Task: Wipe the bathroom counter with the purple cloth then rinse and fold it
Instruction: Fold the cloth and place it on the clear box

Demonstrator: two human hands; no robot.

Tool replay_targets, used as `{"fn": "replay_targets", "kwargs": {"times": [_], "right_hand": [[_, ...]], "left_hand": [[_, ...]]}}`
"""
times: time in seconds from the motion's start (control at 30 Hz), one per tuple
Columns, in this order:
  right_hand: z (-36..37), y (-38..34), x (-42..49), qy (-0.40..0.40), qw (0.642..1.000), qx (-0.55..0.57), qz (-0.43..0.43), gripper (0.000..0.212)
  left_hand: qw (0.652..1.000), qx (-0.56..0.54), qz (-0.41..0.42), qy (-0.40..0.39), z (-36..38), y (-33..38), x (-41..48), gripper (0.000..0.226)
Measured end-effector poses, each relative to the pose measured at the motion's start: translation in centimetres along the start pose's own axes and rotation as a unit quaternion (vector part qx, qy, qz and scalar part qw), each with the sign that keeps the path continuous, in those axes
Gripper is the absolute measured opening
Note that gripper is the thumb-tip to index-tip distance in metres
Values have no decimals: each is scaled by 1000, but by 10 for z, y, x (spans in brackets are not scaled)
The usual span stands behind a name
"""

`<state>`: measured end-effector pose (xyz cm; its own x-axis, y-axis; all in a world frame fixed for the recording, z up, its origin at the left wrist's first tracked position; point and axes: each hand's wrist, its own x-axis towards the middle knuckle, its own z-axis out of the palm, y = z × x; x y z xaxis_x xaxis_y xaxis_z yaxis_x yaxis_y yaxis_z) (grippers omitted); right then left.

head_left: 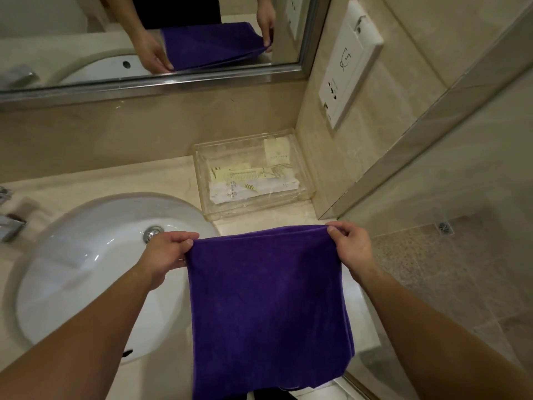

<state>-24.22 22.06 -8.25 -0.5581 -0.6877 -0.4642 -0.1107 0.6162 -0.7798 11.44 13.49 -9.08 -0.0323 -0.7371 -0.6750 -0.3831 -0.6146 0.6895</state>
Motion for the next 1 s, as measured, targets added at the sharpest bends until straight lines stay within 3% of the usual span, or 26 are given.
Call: {"fn": "replay_targets", "kwargs": {"times": [0.13,0.23,0.37,0.43,0.53,0.7,0.83,1.0], "right_hand": [[-6,-8,3,-14,999,35,12,11],[-10,-16,1,-67,997,28,17,4],[-18,-11,1,-172,984,27,47,37],[-19,-8,3,-188,980,1,70,48],[-21,-12,6,-201,970,-59,123,34],[-29,-24,9,-286,937,-93,176,12],[-23,-28,10,-260,943,-164,125,18],[-19,-29,15,-223,934,-278,-8,14]], "left_hand": [[999,48,7,-22,-2,6,1,23],[999,50,8,-14,-1,9,-2,21],[999,43,10,2,2,5,-3,20],[999,40,13,3,3,4,-3,20],[999,37,11,-8,2,5,-4,20],[999,34,8,-16,-2,8,-6,20],[999,44,3,-19,-2,6,-3,21],[999,46,0,-18,-1,5,-2,21]]}}
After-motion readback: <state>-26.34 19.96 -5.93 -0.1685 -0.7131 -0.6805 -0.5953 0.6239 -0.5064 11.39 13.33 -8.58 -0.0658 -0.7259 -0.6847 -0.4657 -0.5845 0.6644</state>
